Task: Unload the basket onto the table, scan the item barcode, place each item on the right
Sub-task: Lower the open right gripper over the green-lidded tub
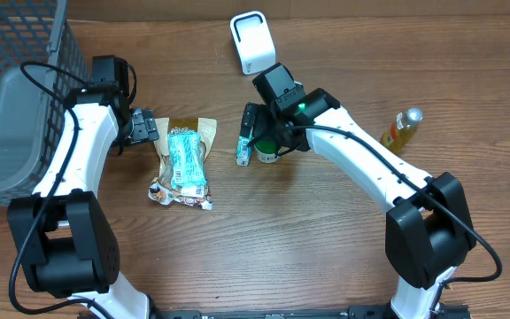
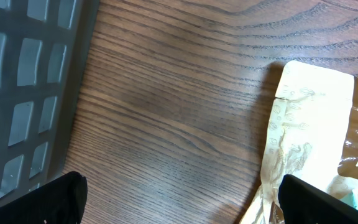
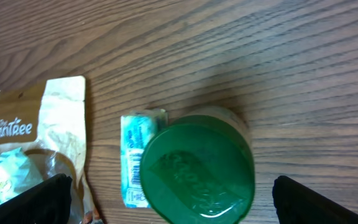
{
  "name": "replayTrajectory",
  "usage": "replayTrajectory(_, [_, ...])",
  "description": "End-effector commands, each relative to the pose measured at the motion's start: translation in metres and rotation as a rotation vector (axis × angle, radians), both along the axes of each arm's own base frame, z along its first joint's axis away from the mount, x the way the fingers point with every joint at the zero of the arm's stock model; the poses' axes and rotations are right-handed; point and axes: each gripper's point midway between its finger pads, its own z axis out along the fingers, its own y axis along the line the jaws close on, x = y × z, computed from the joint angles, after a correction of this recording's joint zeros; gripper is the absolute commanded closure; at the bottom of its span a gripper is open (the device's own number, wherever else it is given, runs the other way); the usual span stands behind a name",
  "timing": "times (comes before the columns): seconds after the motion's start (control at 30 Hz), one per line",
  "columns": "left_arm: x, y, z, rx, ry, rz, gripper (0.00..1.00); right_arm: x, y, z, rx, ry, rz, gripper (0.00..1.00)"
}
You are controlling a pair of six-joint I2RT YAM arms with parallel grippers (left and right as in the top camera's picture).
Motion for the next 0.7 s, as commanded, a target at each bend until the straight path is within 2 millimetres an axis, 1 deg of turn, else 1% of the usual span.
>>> replayTrajectory(0.0, [0.002, 0.001, 0.003, 0.014, -0.006, -0.004, 0.01, 0.002, -0.002, -0.001, -0.016, -0.009, -0.032, 0.0])
replayTrajectory(0.2, [0.002, 0.001, 0.003, 0.014, -0.006, -0.004, 0.0, 0.002, -0.003, -0.007, -0.011, 0.007, -0.071, 0.0])
replayTrajectory(0.3, [0.002, 0.001, 0.003, 0.014, -0.006, -0.004, 0.0, 0.002, -0.003, -0.017, -0.014, 0.033, -0.102, 0.0])
replayTrajectory(0.5, [0.002, 0.001, 0.003, 0.014, -0.006, -0.004, 0.01, 0.0, -0.004, -0.042, -0.045, 0.08, -0.109, 0.0])
replayTrajectory(0.67, [0.002, 0.001, 0.003, 0.014, -0.006, -0.004, 0.01, 0.0, -0.005, -0.046, -0.051, 0.086, -0.109, 0.01])
